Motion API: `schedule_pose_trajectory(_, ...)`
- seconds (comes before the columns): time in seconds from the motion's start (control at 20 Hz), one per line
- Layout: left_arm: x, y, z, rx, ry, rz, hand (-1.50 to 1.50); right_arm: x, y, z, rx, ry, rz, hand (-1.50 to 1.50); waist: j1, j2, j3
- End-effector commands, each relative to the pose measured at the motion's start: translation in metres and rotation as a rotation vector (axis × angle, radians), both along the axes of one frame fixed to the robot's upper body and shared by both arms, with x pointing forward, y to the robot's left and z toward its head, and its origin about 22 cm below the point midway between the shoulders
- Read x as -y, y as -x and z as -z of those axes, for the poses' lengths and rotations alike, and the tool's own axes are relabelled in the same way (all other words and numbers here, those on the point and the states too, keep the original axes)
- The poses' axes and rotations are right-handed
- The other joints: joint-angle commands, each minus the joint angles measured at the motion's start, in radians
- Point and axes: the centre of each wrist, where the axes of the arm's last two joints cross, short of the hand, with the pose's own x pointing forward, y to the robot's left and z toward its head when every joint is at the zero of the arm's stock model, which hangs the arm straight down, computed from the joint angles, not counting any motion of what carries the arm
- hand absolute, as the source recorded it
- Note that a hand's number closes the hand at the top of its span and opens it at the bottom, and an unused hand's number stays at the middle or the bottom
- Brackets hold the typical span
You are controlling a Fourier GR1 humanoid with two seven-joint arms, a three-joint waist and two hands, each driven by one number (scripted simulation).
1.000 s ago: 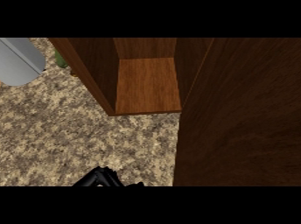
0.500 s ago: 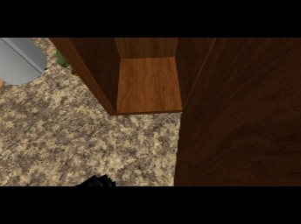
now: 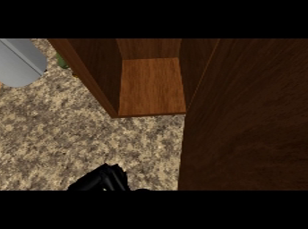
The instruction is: Pick up the wine, place it into the cabinet and close the cabinet
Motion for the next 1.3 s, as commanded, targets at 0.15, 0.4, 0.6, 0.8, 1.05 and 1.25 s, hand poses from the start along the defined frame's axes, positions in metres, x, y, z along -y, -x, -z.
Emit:
schedule_pose_trajectory(0.15,0.019,-0.029,-0.011,0.004,0.016,0.028,1.5,0.003,0.003,-0.009,0.016,0.0,0.019,-1.5,-0.003,0.002,0.003)
schedule_pose_trajectory(0.4,0.02,-0.041,-0.011,-0.011,0.003,0.006,1.5,0.01,0.007,-0.013,0.022,-0.006,0.028,-1.5,-0.01,0.004,0.003)
schedule_pose_trajectory(0.6,0.042,-0.066,0.0,-0.03,-0.036,-0.029,1.5,0.009,0.004,-0.009,0.04,-0.005,0.008,-1.5,-0.023,0.008,0.004)
schedule_pose_trajectory(0.8,0.043,-0.084,0.01,-0.019,-0.1,-0.075,1.5,0.012,0.004,-0.009,0.045,0.033,0.022,-1.5,-0.024,0.009,0.004)
schedule_pose_trajectory(1.05,0.045,-0.091,0.018,-0.042,-0.128,-0.092,1.5,0.021,0.003,-0.015,0.046,0.015,0.029,-1.5,-0.017,0.008,0.004)
schedule_pose_trajectory(1.25,0.047,-0.087,0.032,-0.054,-0.168,-0.088,1.5,0.019,-0.009,-0.012,0.052,0.014,0.033,-1.5,-0.006,0.012,0.004)
